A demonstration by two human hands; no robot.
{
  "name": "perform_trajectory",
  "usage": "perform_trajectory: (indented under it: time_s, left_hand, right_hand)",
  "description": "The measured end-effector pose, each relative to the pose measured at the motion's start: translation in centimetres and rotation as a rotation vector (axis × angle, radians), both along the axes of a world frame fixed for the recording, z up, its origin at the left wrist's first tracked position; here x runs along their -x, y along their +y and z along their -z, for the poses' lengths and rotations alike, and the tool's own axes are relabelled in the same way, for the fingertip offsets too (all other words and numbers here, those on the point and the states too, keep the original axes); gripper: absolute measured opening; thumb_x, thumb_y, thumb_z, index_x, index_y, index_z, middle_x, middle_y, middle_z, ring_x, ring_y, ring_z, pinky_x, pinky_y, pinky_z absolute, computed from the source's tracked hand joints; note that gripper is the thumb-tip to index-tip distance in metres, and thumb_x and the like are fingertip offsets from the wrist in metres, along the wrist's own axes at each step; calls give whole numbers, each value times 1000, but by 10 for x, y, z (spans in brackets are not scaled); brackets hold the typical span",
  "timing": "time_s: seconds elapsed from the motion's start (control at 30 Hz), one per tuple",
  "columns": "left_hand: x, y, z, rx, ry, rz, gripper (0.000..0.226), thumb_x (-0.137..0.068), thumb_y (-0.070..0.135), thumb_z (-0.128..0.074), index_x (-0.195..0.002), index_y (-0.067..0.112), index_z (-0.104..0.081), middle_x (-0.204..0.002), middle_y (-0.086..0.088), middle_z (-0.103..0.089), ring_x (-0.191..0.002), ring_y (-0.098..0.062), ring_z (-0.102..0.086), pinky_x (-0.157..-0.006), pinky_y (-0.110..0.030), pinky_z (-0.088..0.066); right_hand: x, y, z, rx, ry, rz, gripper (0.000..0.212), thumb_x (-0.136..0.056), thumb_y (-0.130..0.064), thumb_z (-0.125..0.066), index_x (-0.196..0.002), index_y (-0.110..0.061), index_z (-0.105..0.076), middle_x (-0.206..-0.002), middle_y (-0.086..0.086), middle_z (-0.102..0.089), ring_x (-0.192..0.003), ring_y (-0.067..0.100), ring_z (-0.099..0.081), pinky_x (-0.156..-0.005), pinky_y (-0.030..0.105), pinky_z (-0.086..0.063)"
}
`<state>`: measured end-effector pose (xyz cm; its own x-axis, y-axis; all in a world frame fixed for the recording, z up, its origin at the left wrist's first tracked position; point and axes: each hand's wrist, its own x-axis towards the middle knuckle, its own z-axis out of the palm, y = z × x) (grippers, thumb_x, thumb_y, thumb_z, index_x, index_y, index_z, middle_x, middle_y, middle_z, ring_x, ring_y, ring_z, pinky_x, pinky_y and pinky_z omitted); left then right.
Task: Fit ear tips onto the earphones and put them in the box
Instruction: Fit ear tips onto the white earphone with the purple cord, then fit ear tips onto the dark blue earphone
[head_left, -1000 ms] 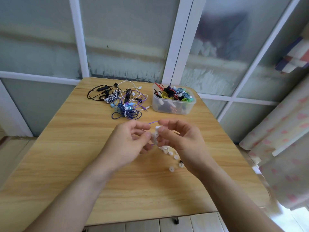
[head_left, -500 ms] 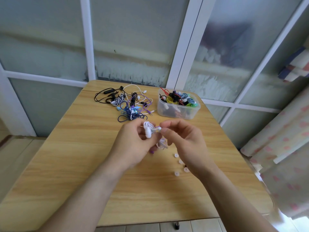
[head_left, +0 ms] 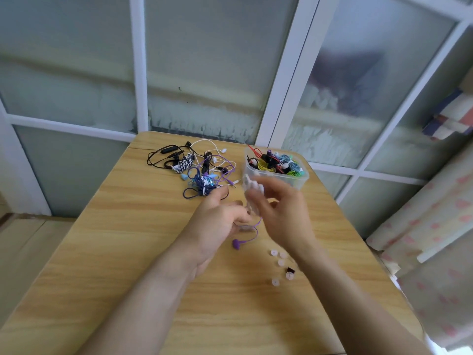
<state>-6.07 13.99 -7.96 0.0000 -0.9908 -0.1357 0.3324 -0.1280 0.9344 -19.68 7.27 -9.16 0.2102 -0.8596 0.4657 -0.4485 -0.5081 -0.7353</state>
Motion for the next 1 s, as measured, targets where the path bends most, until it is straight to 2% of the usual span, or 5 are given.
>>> perform_trajectory:
  time_s: [0.17, 0.4, 0.6, 0.77, 1.0]
  left_hand:
    - [-5, -9, 3, -84, -205, -172, 48, -80, 6, -66, -125, 11, -50, -86, -3, -71, -93, -30, -69, -87, -42, -55]
    - [-12, -23, 2, -145, -268, -187, 19, -83, 2, -59, -100, 11, -60, -81, -15, -72, -64, -23, -65, -58, -31, -48]
    - [-18, -28, 6, -130, -287, -166, 16, -84, 3, -56, -96, 10, -64, -88, -13, -73, -56, -17, -64, -54, -30, -43]
    - [-24, -33, 4, -131, -292, -187, 13, -87, 6, -55, -94, 10, -64, -88, -11, -73, -54, -18, -64, -52, -27, -40]
    - [-24, -32, 4, -131, -346, -204, 14, -87, 6, -54, -93, 12, -65, -87, -9, -74, -55, -18, -62, -51, -27, -37]
  right_hand:
    - [-5, -73, -35, -5, 58, 188, 11, -91, -26, -65, -86, -21, -73, -63, -2, -65, -57, 12, -56, -60, 33, -49]
    - [-36, -156, -45, -18, 625, 300, 24, -92, -19, -59, -112, -6, -63, -104, 16, -66, -94, 32, -62, -73, 30, -45]
    - [-51, -163, -57, -139, 1024, 263, 21, -84, -8, -57, -64, -6, -53, -69, 8, -55, -62, 25, -53, -50, 24, -36]
    - [-49, -162, -77, -337, 1017, 189, 8, -86, -5, -62, -80, -9, -61, -74, 5, -63, -64, 19, -60, -61, 28, -54]
    - [-51, -160, -46, -97, 974, 307, 19, -84, -11, -64, -68, -8, -55, -71, 7, -54, -55, 16, -48, -45, 23, -35]
